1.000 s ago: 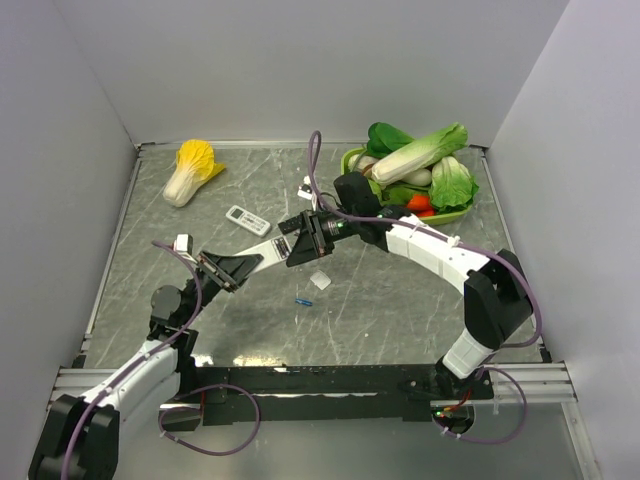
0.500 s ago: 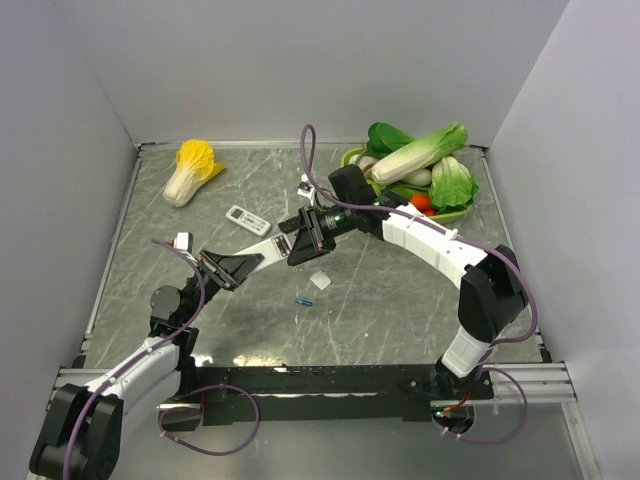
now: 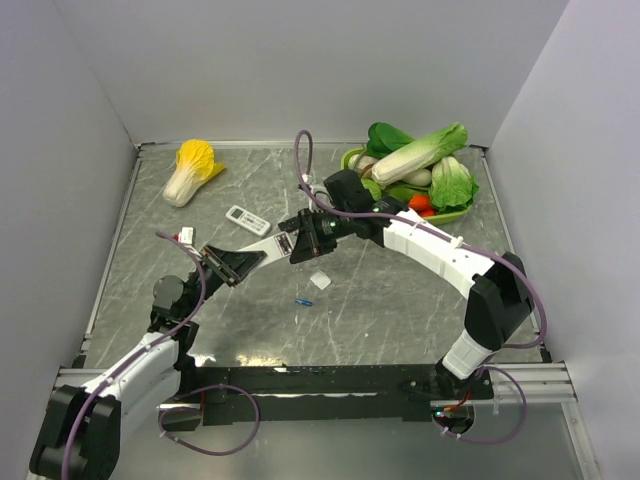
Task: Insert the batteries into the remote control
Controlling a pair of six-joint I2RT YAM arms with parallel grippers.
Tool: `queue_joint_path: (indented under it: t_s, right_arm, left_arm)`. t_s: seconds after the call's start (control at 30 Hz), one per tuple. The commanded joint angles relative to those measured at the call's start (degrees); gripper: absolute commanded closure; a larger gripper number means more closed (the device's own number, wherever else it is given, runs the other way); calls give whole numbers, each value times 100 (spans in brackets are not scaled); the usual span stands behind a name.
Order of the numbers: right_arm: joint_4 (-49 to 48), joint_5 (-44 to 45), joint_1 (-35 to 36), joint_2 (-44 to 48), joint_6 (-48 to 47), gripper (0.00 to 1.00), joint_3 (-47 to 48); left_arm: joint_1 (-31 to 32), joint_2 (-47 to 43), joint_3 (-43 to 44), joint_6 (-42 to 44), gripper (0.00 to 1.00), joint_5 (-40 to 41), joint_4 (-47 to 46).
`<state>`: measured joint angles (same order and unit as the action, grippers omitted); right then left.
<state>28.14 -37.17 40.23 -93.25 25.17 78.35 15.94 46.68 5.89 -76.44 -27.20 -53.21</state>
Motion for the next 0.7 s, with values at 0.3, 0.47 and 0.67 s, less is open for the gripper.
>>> queue_joint_path:
  t_s: [0.3,0.47,0.67]
  right_arm:
    - [-773,1643,310,202,-856,79,-512]
    - [-1188,1257,249,509,-1040,75,-987]
    - [-1864,352,-181,1098,-909,57,-1567]
  left_arm:
    - [163,-255,694,-108,99,-682,-287]
    - [155,-211,677,-81,99,-611,-172]
    - [146,-194,641,-64,99,-593,-137]
